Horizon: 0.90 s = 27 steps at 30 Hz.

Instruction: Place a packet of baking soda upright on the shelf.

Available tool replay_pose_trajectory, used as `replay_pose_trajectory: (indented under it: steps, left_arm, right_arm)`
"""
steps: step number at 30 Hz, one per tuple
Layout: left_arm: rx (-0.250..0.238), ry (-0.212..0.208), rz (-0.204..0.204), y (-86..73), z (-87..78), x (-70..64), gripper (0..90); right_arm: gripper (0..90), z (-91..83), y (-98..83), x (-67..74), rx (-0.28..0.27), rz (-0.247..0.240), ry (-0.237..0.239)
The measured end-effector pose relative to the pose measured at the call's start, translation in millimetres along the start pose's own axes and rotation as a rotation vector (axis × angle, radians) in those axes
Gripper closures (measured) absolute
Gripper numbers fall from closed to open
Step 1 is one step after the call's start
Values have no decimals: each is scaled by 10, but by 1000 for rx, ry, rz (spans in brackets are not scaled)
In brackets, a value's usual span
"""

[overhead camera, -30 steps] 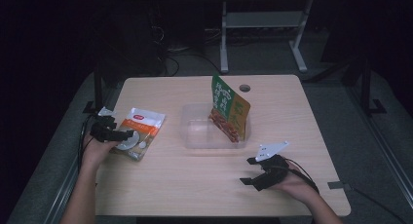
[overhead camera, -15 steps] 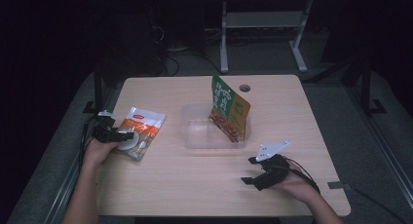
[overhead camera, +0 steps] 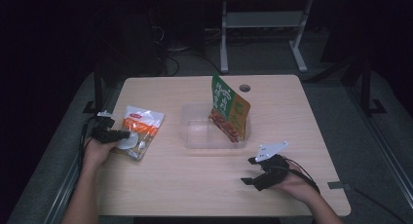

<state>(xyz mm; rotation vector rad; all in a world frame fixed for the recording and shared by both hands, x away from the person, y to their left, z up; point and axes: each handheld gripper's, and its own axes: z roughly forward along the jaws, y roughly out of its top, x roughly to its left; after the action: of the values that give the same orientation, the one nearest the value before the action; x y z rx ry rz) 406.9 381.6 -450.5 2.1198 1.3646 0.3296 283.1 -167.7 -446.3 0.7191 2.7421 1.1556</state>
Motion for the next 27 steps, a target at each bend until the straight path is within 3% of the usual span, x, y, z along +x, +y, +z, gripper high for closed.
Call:
replay_pose_trajectory:
  steps: [8,11,18,24,27]
  left_arm:
    - [-75,-41,-25,-45,-95,24,854]
    - [-91,-41,-13,-51,-170,3,860]
    - [-212,-90,-33,-64,-420,-60,874]
    - [-288,-131,-19,-29,-601,-169,878]
    - [-314,-149,14,17,-700,-243,880]
  right_arm:
    - [259,-6,-13,-13,-5,-6,4]
    - [260,-17,-9,-19,-8,3,-4]
    - [260,-24,1,-9,-17,7,-7]
    - [288,-27,26,1,-33,9,4]
    - [286,-24,39,2,-43,8,8]
